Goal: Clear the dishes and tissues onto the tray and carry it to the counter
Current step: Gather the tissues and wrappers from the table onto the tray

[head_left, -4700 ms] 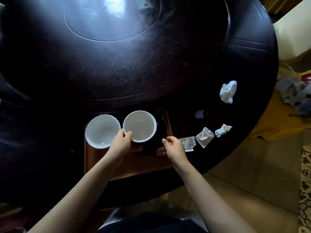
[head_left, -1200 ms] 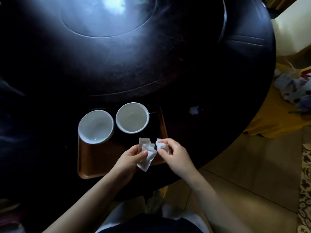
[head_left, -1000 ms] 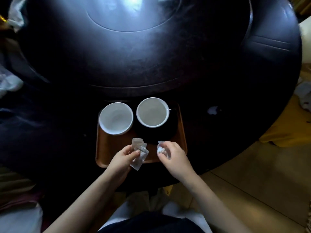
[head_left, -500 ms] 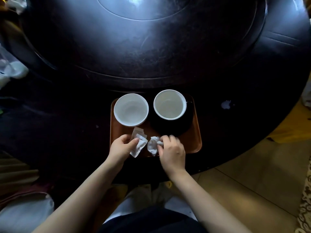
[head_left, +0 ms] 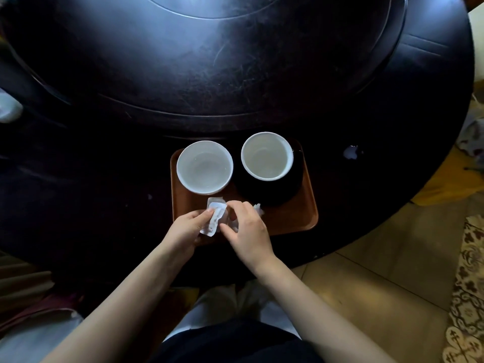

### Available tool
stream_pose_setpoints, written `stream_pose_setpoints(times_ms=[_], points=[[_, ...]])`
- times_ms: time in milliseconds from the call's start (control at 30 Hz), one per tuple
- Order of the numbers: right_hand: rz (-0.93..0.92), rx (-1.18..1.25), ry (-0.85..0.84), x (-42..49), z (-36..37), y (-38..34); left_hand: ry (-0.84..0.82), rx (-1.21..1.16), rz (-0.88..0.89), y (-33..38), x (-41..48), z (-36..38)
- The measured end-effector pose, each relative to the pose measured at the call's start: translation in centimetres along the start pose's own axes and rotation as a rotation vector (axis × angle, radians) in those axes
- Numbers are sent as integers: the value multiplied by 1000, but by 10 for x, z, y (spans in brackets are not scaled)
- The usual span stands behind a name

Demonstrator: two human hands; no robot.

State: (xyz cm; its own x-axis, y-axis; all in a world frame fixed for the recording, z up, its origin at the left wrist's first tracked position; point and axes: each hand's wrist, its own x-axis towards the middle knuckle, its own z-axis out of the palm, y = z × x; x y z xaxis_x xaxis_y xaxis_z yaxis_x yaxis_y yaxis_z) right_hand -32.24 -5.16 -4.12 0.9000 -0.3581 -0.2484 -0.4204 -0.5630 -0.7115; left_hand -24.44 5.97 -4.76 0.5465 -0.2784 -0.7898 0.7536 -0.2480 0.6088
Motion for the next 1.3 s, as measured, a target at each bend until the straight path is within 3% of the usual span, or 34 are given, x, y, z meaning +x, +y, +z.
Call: stream_pose_setpoints(times_ms=[100,300,400,500,667,800,967,1133,1300], points=[[38,10,48,2,3,1,64,181,130,0,-3,0],[-25,-68,135,-2,9,6,311,828,464,-1,-1,-11],[-46,-104,232,-8,7,7,360,909,519,-7,2,-14],[-23,-287,311,-15,1,15,390,1025,622,-13,-2,-15],[79,-400,234,-18,1,27,417,1252,716,-23,-1,-19],[106,-305,235,-12,-5,28,378,1200,809,-22,-5,-17],[53,-242,359,-17,-26,23,200,1005,943,-12,-19,2],[-1,-173,363,-27,-50,13,-145,718,721,9,-27,44],[84,233,334,-34,-73,18,-228,444,543,23,-24,68]])
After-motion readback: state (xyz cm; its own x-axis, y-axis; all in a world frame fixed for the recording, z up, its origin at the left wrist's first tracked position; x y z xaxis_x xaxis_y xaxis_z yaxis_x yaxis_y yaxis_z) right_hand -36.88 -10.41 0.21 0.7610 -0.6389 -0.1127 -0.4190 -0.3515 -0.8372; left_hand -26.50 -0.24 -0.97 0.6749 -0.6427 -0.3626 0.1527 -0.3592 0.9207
